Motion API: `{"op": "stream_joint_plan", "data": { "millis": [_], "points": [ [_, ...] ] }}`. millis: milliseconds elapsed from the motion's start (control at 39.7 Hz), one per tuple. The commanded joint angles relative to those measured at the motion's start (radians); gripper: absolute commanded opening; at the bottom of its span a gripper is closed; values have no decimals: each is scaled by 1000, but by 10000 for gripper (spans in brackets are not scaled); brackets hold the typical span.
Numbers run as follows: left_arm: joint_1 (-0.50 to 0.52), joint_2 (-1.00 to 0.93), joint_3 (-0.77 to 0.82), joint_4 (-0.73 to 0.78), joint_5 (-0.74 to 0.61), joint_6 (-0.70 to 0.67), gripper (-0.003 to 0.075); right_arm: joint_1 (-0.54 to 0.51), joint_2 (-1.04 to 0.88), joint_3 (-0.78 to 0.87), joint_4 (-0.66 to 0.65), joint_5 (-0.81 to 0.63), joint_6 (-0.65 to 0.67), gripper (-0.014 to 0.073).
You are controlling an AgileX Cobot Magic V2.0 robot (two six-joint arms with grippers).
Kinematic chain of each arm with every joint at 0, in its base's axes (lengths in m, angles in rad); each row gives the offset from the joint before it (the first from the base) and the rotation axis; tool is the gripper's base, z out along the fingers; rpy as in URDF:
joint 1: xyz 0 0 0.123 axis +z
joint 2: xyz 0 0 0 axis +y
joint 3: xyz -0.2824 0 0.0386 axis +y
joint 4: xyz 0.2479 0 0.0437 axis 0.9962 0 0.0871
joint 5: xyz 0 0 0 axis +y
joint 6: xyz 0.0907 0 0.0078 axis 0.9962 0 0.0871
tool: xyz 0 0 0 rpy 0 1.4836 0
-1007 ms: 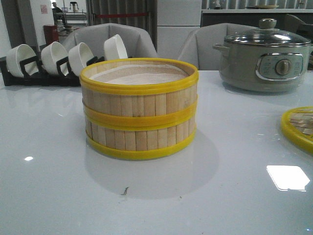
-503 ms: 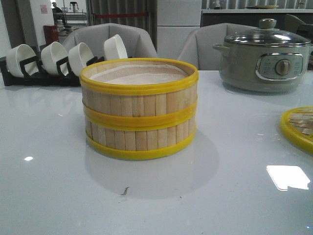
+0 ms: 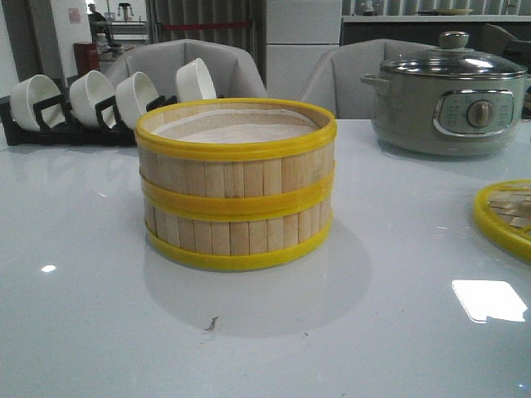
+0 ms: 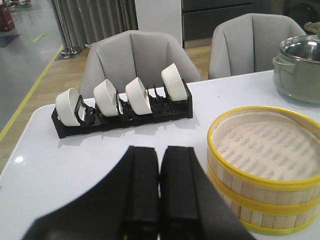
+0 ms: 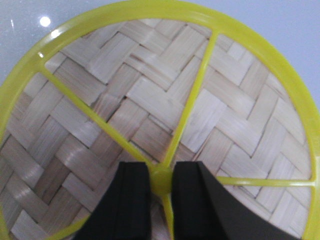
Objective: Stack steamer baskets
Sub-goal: 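Lower the right gripper and grasp the lid's central yellow hub, then lift the woven lid with the right gripper and carry it over the stack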
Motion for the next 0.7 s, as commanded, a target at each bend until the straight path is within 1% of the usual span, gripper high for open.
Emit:
{"op": "stream_joint_plan", "data": {
  "millis": [0, 126, 201, 277, 453, 579, 679],
  "points": [
    [-3, 8, -27, 13, -89, 2, 87, 28, -83, -52, -5, -20, -3, 50],
    [-3, 8, -27, 13, -89, 2, 87, 78, -115, -114, -5, 44, -3, 50],
    [-3, 8, -27, 13, -89, 2, 87, 119, -131, -167, -5, 109, -3, 50],
    [-3, 8, -27, 13, -89, 2, 87, 165, -141, -232, -5, 175, -3, 50],
    [-3, 8, -27, 13, -89, 2, 87, 309, -143, -431, -5, 326, -3, 50],
    [-3, 8, -27, 13, -89, 2, 87, 424, -140, -548, 10, 360, -3, 50],
    [-3, 8, -27, 13, -89, 2, 87, 509, -128, -630, 55, 367, -4, 50]
  ]
}}
